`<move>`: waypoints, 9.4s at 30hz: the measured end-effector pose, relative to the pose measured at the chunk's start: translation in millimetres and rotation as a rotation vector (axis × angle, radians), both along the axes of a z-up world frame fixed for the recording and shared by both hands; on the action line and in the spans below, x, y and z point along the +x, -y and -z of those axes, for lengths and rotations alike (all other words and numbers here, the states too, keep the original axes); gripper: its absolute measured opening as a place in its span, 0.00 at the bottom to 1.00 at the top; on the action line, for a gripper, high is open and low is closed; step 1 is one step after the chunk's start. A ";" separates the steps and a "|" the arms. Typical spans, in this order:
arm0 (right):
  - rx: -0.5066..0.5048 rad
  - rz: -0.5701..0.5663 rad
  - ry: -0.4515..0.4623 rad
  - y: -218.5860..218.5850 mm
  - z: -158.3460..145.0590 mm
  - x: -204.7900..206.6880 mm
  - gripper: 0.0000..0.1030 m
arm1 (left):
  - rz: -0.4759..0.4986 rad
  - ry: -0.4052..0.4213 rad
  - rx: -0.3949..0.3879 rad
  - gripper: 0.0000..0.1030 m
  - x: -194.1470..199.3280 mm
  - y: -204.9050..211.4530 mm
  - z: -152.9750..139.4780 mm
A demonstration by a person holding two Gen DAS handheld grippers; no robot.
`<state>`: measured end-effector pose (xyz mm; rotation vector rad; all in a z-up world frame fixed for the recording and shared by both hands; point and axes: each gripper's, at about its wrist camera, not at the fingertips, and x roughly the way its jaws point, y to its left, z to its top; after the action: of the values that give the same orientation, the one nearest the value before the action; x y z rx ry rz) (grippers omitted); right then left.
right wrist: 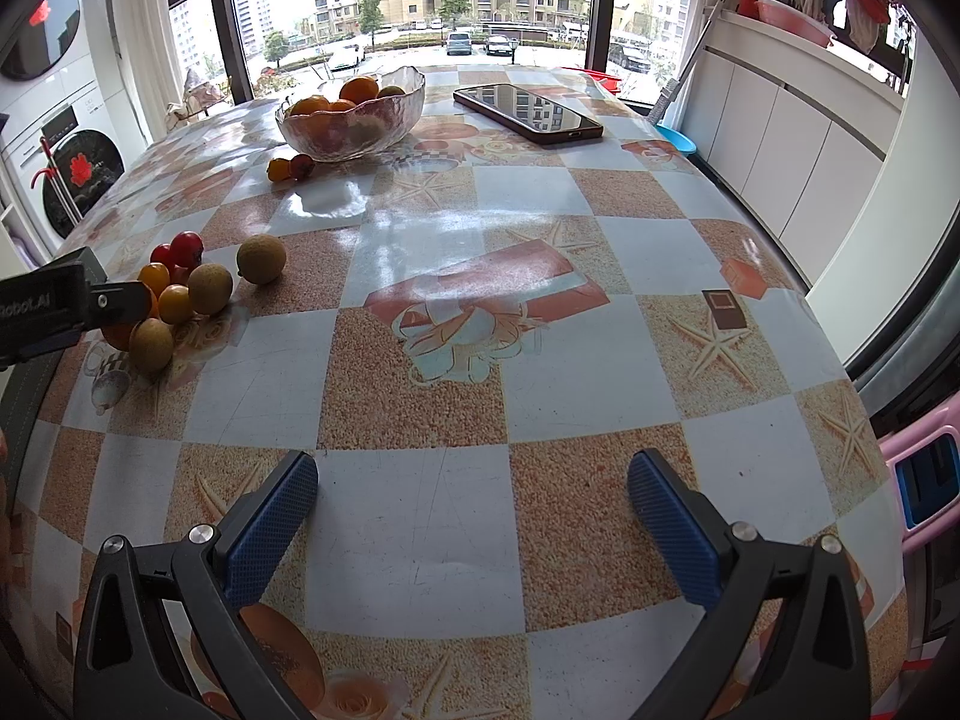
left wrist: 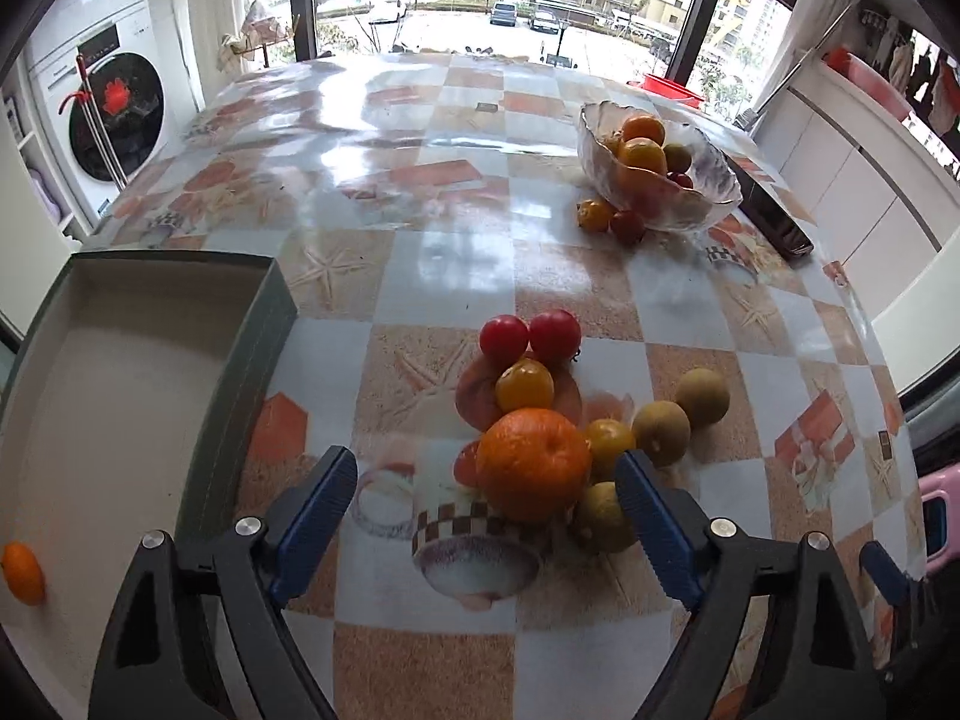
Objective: Organize fruits
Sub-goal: 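Grasp another large orange with the left tool while the right tool grasps a yellow fruit, then carry both fruits over the white tray and open both tools to release them, then withdraw both open tools from the tray back over the table, then grasp a small orange with the left tool while the right tool grasps a brown round fruit, then carry both fruits over the white tray and open both tools to drop them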
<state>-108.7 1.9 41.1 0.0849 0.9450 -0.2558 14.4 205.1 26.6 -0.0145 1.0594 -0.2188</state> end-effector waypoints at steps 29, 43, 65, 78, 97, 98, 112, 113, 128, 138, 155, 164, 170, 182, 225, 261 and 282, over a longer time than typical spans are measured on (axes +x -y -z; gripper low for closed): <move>0.070 -0.222 -0.083 -52.3 -3.6 27.8 1.00 | 0.080 0.040 0.011 0.40 -106.8 -51.5 9.5; 0.096 -0.363 -0.053 -112.9 -10.0 72.9 0.28 | 0.072 0.051 0.003 0.40 -107.2 -56.8 11.5; 0.253 -0.292 -0.058 -77.3 -35.0 33.3 0.28 | 0.013 0.147 -0.126 0.40 -112.0 -92.3 -36.2; 0.283 -0.508 -0.071 -195.9 -60.8 67.1 0.28 | -0.211 0.190 -0.022 0.40 -93.4 -189.7 -32.2; 0.251 -0.651 -0.167 -277.5 -42.8 76.5 0.72 | -0.279 0.137 -0.023 0.91 -96.1 -218.9 2.4; 0.252 -0.648 -0.158 -276.8 -44.9 76.1 0.76 | -0.294 0.159 -0.013 0.93 -98.8 -219.7 -0.4; 0.250 -0.416 -0.041 -180.3 -58.6 64.4 1.00 | -0.168 0.217 0.065 0.93 -104.9 -162.1 -28.8; 0.255 -0.395 -0.040 -170.1 -58.0 62.8 1.00 | -0.140 0.226 0.070 0.93 -105.9 -151.7 -31.4; 0.096 -0.024 -0.089 -11.7 -8.7 20.2 1.00 | 0.156 0.163 0.177 0.93 -111.5 -8.0 8.6; 0.005 -0.044 -0.015 -6.9 -1.6 -1.8 1.00 | 0.079 0.132 0.073 1.00 -96.7 -17.7 27.0; 0.003 -0.045 -0.007 -7.9 -0.8 0.9 1.00 | 0.066 0.148 0.071 1.00 -100.1 -17.8 27.8; 0.003 -0.045 -0.006 -8.1 -0.7 0.6 1.00 | 0.065 0.148 0.071 1.00 -100.5 -17.7 27.6; 0.003 -0.045 -0.006 -8.2 -0.8 0.5 1.00 | 0.065 0.148 0.071 1.00 -100.2 -17.9 27.5; 0.003 -0.046 -0.006 -8.5 -0.8 0.5 1.00 | 0.066 0.148 0.071 1.00 -100.6 -18.1 27.4; 0.129 -0.089 -0.104 -3.5 -11.6 36.1 1.00 | 0.129 0.109 0.057 0.95 -51.7 4.6 4.1; 0.111 -0.284 -0.029 -59.5 -14.6 110.6 0.27 | 0.074 0.086 0.026 0.22 -23.8 -14.7 12.9; 0.231 -0.240 -0.027 -36.7 -32.0 37.8 0.27 | 0.073 0.194 -0.002 0.22 -58.7 -38.3 -31.9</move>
<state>-70.9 38.7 73.1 0.1786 0.9990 0.0750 -44.3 243.4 58.5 0.0431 0.8666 -0.2814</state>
